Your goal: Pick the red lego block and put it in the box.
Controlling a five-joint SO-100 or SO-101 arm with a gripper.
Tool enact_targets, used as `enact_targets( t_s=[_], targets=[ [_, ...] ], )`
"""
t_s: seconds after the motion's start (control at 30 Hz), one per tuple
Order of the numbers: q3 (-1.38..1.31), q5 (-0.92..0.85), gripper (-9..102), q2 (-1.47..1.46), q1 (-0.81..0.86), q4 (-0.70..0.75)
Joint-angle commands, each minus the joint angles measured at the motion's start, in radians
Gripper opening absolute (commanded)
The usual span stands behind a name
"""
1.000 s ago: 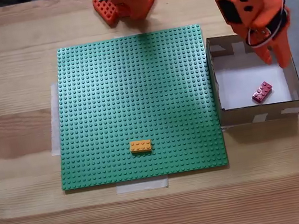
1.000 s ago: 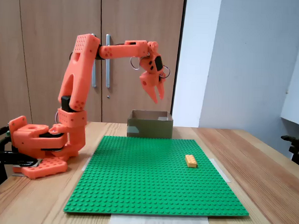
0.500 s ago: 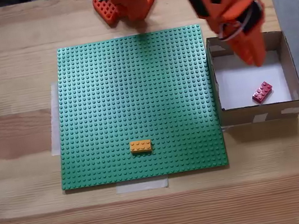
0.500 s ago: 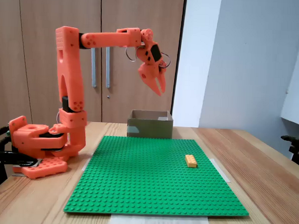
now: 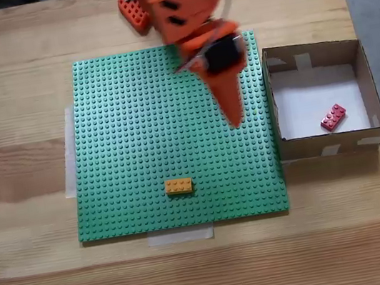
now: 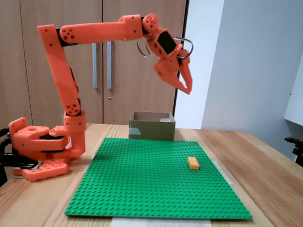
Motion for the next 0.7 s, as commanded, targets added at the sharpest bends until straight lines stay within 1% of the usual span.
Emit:
enact_targets(
  t_s=[0.0, 0.17, 0.33, 0.4, 0.5, 0.67],
  targets=[
    [0.003, 0.014, -1, 0.06, 0.08, -0.028],
    [0.058, 0.028, -1, 0.11, 0.183, -0.087],
    [0.094, 0.02, -1, 0.161, 0.221, -0.103],
    [0.106, 0.044, -1, 0.189, 0.238, -0.118],
    [0.166, 0.083, -1, 0.259, 0.262, -0.169],
    [0.319, 0.086, -1, 0.382, 0.279, -0.268]
  ],
)
